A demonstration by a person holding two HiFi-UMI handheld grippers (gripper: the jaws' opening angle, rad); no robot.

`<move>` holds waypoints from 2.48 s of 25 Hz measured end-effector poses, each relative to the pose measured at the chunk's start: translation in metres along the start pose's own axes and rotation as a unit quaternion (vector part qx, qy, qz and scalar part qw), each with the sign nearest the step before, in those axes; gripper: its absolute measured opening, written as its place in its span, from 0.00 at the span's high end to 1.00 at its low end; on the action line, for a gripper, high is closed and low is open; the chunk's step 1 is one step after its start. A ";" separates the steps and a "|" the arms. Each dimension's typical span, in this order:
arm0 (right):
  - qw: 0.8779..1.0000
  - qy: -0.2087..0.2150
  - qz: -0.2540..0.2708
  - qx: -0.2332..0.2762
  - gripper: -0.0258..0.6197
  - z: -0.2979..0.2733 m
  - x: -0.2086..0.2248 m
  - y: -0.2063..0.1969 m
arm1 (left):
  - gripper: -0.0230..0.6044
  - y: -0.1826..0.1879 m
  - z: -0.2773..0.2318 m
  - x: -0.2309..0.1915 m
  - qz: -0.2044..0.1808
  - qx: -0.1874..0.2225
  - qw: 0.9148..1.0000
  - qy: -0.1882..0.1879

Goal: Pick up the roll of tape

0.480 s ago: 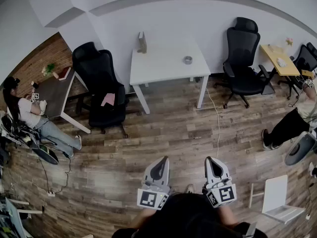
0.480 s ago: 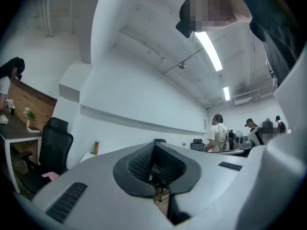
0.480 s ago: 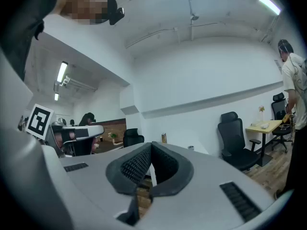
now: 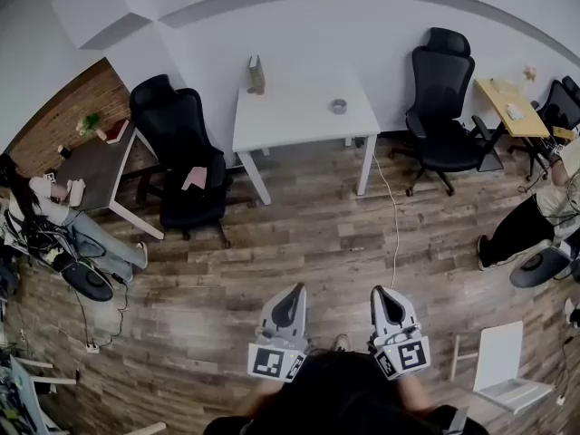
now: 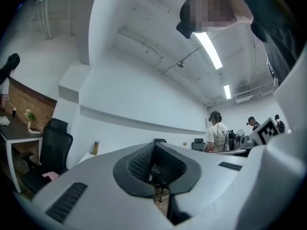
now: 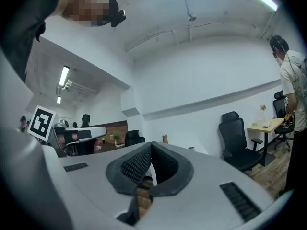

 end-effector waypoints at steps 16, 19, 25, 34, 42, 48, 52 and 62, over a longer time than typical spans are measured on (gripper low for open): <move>0.999 0.040 -0.005 0.007 0.94 -0.016 0.058 -0.020 | 0.93 -0.030 -0.041 0.021 -0.018 0.001 0.999 0.040; 0.999 0.041 -0.004 0.003 0.94 -0.033 0.067 -0.025 | 0.93 -0.032 -0.060 0.012 -0.020 -0.001 0.999 0.038; 0.999 0.039 0.002 -0.006 0.94 -0.085 0.088 -0.032 | 0.93 -0.030 -0.112 -0.020 -0.014 -0.006 0.999 0.033; 1.000 0.020 0.003 -0.009 0.94 -0.206 0.113 -0.030 | 0.93 -0.004 -0.208 -0.106 -0.008 -0.009 1.000 0.021; 1.000 -0.007 0.010 -0.013 0.94 -0.320 0.124 -0.030 | 0.93 0.020 -0.284 -0.192 0.015 -0.019 1.000 0.002; 1.000 -0.016 0.009 -0.020 0.94 -0.379 0.132 -0.033 | 0.93 0.028 -0.324 -0.236 0.004 -0.024 1.000 -0.005; 1.000 -0.013 0.007 -0.026 0.94 -0.415 0.143 -0.038 | 0.93 0.027 -0.351 -0.258 0.023 -0.034 0.999 0.004; 1.000 0.010 0.004 -0.020 0.94 -0.507 0.198 -0.055 | 0.93 0.028 -0.440 -0.292 0.020 -0.030 0.999 0.011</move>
Point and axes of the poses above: the fingertips, and each gripper's own axes: z backward along the fingers, x to its right, y out of its top, the point moved 10 cm from there along z, backward along the fingers, and after that the axes turned 15 degrees about z, right-handed, at the moved point
